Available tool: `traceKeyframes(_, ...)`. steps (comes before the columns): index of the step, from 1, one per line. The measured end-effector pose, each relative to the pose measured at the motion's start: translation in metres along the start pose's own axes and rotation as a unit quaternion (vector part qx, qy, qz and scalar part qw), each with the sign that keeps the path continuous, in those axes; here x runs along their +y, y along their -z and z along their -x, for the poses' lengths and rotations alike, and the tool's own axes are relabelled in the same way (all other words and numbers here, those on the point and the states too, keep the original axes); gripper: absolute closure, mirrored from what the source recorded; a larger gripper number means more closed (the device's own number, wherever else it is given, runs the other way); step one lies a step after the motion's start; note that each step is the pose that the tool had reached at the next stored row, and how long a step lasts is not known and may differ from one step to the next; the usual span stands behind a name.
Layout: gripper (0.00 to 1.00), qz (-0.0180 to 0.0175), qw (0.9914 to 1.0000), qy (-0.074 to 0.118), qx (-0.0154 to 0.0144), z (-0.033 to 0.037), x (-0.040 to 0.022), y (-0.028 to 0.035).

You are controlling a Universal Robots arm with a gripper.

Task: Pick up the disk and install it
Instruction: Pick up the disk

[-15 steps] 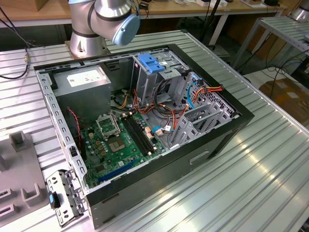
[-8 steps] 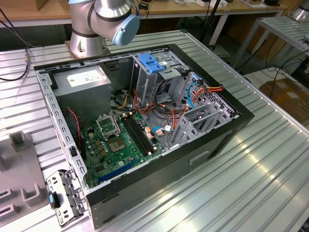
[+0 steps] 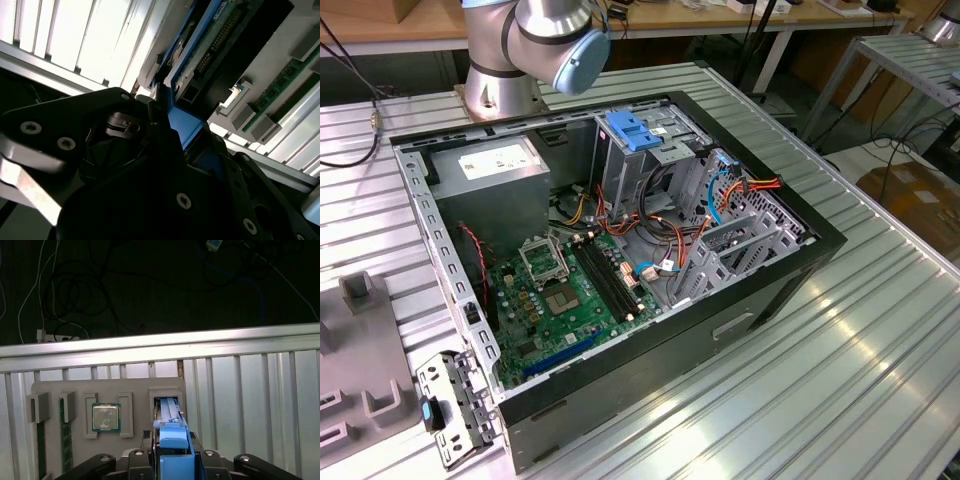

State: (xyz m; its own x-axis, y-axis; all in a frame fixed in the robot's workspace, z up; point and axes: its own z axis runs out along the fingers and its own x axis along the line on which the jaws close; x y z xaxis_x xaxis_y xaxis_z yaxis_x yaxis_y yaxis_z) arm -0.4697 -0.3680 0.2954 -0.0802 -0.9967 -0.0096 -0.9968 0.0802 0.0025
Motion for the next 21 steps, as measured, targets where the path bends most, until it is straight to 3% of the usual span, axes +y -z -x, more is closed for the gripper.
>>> traceKeyframes(1, 0.63, 0.0000, 1.00000, 0.000, 0.0000, 0.0000, 0.0000, 0.0000)
traceKeyframes(10, 0.63, 0.0000, 1.00000, 0.000, 0.0000, 0.0000, 0.0000, -0.0002)
traceKeyframes(13, 0.63, 0.0002, 0.99977, 0.021, 0.0000, 0.0000, 0.0000, -0.0002)
traceKeyframes(21, 0.63, 0.0003, 0.99942, 0.034, 0.0001, -0.0001, 0.0001, -0.0002)
